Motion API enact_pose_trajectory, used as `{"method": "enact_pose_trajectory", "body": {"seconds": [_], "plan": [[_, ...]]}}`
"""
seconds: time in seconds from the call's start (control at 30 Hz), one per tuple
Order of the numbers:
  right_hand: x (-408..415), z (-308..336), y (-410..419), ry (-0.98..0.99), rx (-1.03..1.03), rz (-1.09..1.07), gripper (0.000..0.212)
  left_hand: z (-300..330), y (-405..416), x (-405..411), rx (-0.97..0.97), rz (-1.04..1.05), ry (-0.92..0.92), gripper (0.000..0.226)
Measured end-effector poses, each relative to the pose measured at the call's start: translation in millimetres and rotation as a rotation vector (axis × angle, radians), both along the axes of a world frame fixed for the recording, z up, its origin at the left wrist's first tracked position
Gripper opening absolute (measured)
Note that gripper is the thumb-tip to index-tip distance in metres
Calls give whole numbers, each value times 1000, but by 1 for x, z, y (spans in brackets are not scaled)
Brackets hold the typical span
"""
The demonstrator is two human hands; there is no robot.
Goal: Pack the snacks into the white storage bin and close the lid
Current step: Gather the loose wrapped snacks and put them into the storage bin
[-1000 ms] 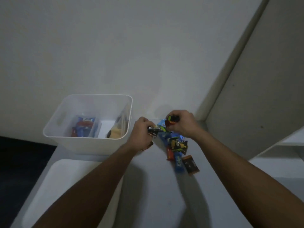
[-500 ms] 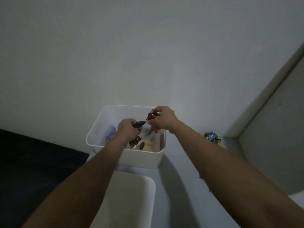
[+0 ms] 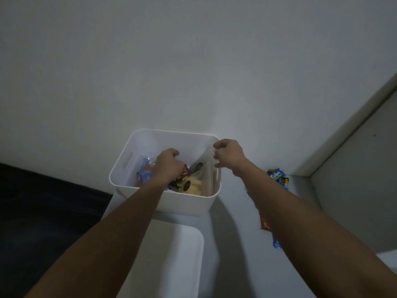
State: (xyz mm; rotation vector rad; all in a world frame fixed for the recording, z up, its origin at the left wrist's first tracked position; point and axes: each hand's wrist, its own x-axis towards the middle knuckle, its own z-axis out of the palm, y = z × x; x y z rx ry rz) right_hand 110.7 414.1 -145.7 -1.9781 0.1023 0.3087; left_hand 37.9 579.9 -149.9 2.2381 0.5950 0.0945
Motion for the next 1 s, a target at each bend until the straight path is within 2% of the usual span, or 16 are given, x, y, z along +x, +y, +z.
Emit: {"method": "enact_pose_trajectory", "body": {"seconds": [0.13,0.3,0.43,0.53,0.67,0.73,0.8,0.87,0.93,1.0], "plan": [[-1,1,-48,24,66,-76,19,4,-38,9,-34,-94,-171,32],[-9,-9,-124,92,-41,-95,11,3,-117,11,-62,-306,-311,19],[-19,-28,-181,150,-177,-122,9,-21,-168,7,-43,-455,-247,18],[-28,-49,-214,235,-276,-81,13,-43,-193,3,-59,-552,-48,23],[-43,-77,-240,365,-438,27,57,-76,-213,-2,-10,-647,119,33],[-49,-94,-244,358,-547,134,79,-99,-217,1,78,-684,182,43],[-54,-116,-243,270,-671,253,93,-120,-219,6,219,-719,227,63],[-61,-135,-240,240,-699,300,112,-139,-221,12,346,-769,232,90],[-67,-148,-238,233,-771,349,129,-155,-223,19,506,-868,151,116],[-72,-157,-237,201,-874,385,135,-167,-228,27,673,-971,64,133]]}}
